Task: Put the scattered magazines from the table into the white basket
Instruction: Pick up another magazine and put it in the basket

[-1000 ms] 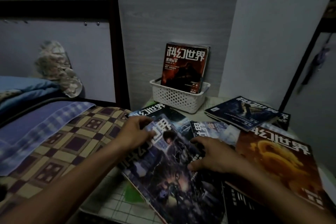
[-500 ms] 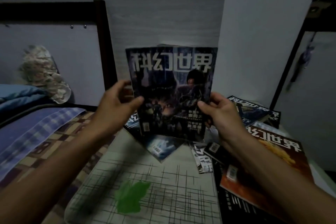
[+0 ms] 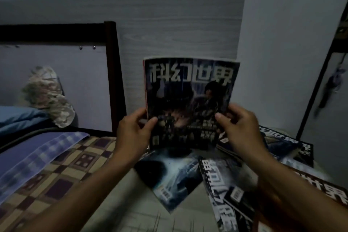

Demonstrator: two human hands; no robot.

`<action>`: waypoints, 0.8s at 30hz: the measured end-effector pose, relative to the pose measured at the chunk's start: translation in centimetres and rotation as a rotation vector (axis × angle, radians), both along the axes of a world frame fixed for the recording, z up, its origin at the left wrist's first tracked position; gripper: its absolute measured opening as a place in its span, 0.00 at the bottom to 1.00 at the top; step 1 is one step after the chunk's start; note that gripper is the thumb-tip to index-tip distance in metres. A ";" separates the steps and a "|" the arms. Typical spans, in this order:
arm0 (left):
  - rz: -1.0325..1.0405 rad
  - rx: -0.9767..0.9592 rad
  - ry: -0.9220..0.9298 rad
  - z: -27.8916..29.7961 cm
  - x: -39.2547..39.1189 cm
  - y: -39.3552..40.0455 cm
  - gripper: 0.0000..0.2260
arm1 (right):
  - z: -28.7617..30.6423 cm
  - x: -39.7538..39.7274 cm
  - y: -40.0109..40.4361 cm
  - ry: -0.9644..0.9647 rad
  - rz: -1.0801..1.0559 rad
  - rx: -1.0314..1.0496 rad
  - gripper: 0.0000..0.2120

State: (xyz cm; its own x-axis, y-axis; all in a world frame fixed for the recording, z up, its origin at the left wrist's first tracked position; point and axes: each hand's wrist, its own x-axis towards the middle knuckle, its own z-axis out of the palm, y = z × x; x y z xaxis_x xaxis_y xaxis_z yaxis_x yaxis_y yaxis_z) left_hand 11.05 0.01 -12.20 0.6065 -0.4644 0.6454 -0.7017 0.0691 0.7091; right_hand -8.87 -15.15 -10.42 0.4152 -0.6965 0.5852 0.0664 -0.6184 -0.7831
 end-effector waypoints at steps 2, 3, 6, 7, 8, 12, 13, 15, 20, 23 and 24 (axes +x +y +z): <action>-0.003 -0.093 -0.023 2.9 1.2 -1.9 0.08 | 2.4 1.3 -1.6 -0.093 0.002 -0.015 0.10; -0.027 -0.121 -0.006 4.1 1.8 -2.8 0.08 | 3.4 2.1 -2.4 -0.117 -0.008 -0.017 0.09; -0.051 -0.122 0.045 7.2 4.2 -6.8 0.08 | 5.4 4.6 -5.1 -0.122 -0.051 -0.040 0.07; -0.042 -0.111 0.040 7.9 5.0 -8.2 0.07 | 5.7 5.5 -6.1 -0.122 -0.065 -0.038 0.08; -0.031 -0.095 0.035 8.3 5.8 -9.5 0.06 | 6.0 6.2 -6.9 -0.114 -0.086 -0.028 0.09; 0.099 0.023 0.015 6.9 9.3 -14.8 0.05 | 4.6 9.1 -11.1 0.006 -0.200 0.042 0.05; 0.137 0.054 -0.001 5.8 9.9 -15.8 0.04 | 3.8 9.7 -12.0 0.035 -0.224 0.058 0.04; 0.185 0.073 -0.011 3.6 11.0 -17.4 0.04 | 2.0 10.7 -13.3 0.084 -0.263 0.076 0.03; 0.175 0.094 0.037 -0.3 13.0 -19.6 0.06 | -1.8 12.1 -15.4 0.155 -0.348 0.017 0.04; 0.197 0.151 0.027 -2.5 13.5 -19.8 0.05 | -3.4 12.5 -15.4 0.184 -0.364 -0.037 0.05; 0.214 0.162 0.019 -3.1 13.6 -19.8 0.04 | -3.8 12.7 -15.4 0.187 -0.371 -0.038 0.06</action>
